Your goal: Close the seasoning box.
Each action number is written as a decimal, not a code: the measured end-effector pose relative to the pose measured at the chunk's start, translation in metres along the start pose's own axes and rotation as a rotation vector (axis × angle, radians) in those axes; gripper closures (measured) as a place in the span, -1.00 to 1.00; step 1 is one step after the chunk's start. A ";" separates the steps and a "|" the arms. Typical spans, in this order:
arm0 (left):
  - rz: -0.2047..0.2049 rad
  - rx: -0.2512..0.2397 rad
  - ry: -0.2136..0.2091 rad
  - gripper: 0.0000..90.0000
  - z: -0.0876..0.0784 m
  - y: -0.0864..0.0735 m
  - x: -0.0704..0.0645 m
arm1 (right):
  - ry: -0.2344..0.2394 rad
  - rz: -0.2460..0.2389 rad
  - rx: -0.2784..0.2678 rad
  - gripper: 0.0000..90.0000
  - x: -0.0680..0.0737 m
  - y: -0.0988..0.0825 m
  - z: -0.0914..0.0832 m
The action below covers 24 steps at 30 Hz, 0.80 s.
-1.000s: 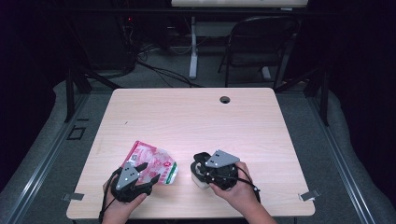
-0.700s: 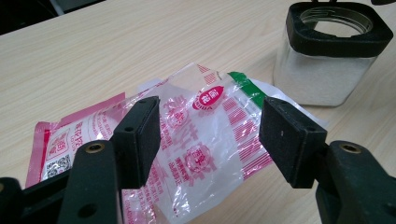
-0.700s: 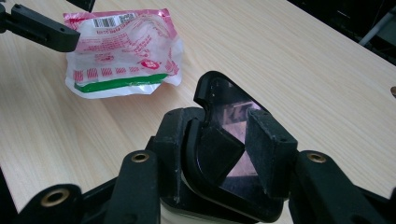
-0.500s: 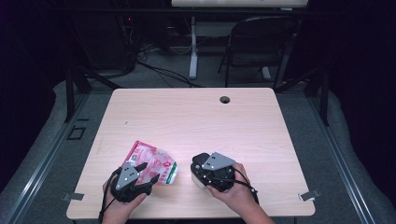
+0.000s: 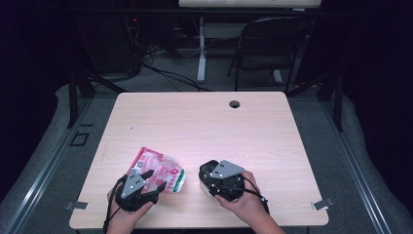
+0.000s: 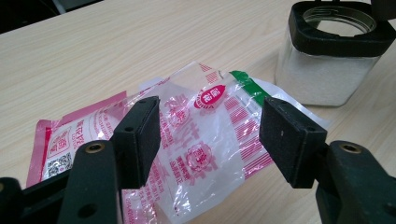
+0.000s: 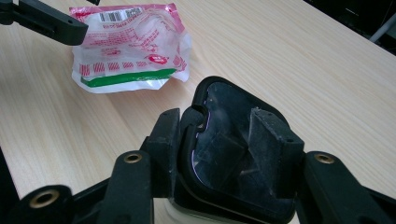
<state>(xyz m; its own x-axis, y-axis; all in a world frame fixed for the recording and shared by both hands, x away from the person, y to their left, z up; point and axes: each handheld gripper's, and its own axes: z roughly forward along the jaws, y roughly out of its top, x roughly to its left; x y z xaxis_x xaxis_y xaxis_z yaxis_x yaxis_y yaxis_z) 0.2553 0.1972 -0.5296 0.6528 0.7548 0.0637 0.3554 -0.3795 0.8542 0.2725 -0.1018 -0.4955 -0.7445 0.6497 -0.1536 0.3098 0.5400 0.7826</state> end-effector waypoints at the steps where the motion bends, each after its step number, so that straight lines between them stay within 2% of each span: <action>1: 0.000 -0.001 0.001 -0.15 0.000 0.000 0.000 | 0.000 0.000 0.000 0.16 0.000 0.000 0.000; 2: -0.001 -0.002 0.000 -0.15 0.000 0.000 0.000 | 0.066 0.002 0.006 0.16 -0.002 0.000 0.000; 3: -0.001 -0.002 0.000 -0.15 0.000 0.000 0.000 | 0.002 0.001 0.002 0.15 0.000 -0.001 0.000; 24: -0.008 -0.001 0.006 -0.15 0.000 -0.001 0.001 | 0.013 0.005 0.016 0.05 0.002 -0.006 0.005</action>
<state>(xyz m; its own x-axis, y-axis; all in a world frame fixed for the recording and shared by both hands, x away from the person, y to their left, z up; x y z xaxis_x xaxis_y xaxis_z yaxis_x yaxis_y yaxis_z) 0.2557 0.1979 -0.5304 0.6459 0.7610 0.0604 0.3596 -0.3731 0.8553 0.2723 -0.1006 -0.5036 -0.7507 0.6452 -0.1420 0.3224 0.5454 0.7737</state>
